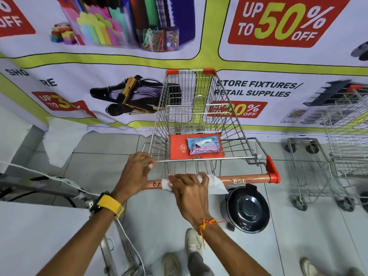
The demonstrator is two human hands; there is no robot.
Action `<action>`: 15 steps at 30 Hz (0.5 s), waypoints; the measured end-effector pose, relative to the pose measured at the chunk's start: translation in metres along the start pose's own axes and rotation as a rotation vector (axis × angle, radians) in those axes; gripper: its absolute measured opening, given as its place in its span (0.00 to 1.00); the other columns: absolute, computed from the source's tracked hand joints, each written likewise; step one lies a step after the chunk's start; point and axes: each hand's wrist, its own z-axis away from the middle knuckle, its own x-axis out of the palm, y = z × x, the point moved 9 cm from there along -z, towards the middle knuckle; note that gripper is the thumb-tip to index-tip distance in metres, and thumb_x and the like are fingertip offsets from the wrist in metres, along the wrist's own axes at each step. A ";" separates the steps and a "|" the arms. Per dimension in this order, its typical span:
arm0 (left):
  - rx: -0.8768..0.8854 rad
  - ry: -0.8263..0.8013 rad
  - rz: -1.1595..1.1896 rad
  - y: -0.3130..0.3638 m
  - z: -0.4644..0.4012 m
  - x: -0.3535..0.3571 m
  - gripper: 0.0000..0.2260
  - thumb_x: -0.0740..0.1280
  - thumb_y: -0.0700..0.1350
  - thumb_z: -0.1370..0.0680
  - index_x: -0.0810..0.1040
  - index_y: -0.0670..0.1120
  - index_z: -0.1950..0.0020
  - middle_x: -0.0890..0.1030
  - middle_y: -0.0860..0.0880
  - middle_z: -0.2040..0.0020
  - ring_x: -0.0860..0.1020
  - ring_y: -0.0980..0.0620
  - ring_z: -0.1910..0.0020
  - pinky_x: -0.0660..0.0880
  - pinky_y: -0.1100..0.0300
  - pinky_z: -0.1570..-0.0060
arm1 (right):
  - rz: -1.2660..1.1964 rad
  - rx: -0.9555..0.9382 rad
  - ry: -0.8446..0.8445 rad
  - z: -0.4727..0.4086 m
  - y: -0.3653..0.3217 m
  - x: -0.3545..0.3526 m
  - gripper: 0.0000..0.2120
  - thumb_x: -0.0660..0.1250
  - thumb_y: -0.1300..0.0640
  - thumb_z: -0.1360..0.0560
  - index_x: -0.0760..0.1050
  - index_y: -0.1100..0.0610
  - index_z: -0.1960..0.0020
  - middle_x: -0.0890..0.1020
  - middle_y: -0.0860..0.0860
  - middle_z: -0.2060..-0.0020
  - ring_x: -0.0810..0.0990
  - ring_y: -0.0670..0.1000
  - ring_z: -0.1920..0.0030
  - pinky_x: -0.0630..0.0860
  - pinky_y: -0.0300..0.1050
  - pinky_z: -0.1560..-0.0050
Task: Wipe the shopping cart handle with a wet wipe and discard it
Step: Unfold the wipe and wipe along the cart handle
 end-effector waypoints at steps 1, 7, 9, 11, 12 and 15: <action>-0.014 -0.026 0.032 -0.007 0.003 0.006 0.12 0.62 0.42 0.19 0.82 0.42 0.41 0.78 0.40 0.36 0.72 0.39 0.32 0.67 0.48 0.32 | 0.036 0.000 -0.004 0.000 -0.006 0.007 0.12 0.66 0.48 0.20 0.82 0.44 0.39 0.88 0.43 0.46 0.84 0.51 0.46 0.72 0.65 0.35; -0.115 -0.062 0.332 -0.022 0.010 0.020 0.48 0.41 0.75 0.29 0.71 0.41 0.27 0.68 0.51 0.27 0.57 0.50 0.23 0.56 0.53 0.24 | 0.095 -0.013 0.025 -0.004 -0.036 0.038 0.12 0.62 0.45 0.19 0.80 0.41 0.38 0.87 0.43 0.47 0.83 0.52 0.46 0.64 0.67 0.32; -0.156 -0.059 0.413 -0.026 0.010 0.021 0.38 0.46 0.68 0.23 0.70 0.41 0.26 0.66 0.51 0.26 0.56 0.51 0.21 0.55 0.55 0.24 | 0.094 -0.028 0.054 -0.004 -0.043 0.046 0.11 0.62 0.45 0.19 0.79 0.41 0.39 0.86 0.43 0.48 0.83 0.53 0.47 0.64 0.67 0.33; -0.195 -0.033 0.475 -0.033 0.010 0.022 0.23 0.52 0.51 0.16 0.70 0.42 0.26 0.68 0.48 0.24 0.57 0.48 0.20 0.56 0.54 0.22 | 0.089 -0.063 0.095 -0.001 -0.047 0.053 0.11 0.64 0.47 0.19 0.79 0.42 0.38 0.85 0.45 0.47 0.82 0.54 0.48 0.66 0.67 0.35; -0.199 -0.017 0.487 -0.037 0.010 0.023 0.19 0.52 0.46 0.15 0.70 0.42 0.27 0.68 0.47 0.24 0.58 0.48 0.20 0.56 0.52 0.22 | 0.090 -0.087 0.128 0.002 -0.046 0.056 0.12 0.66 0.48 0.20 0.79 0.42 0.37 0.85 0.46 0.46 0.82 0.54 0.48 0.67 0.67 0.36; -0.177 -0.013 0.487 -0.044 0.011 0.026 0.19 0.52 0.44 0.15 0.71 0.43 0.27 0.69 0.49 0.25 0.58 0.52 0.21 0.56 0.49 0.21 | 0.121 -0.180 0.214 0.009 -0.041 0.060 0.15 0.71 0.52 0.22 0.80 0.45 0.35 0.86 0.49 0.44 0.83 0.56 0.47 0.69 0.62 0.40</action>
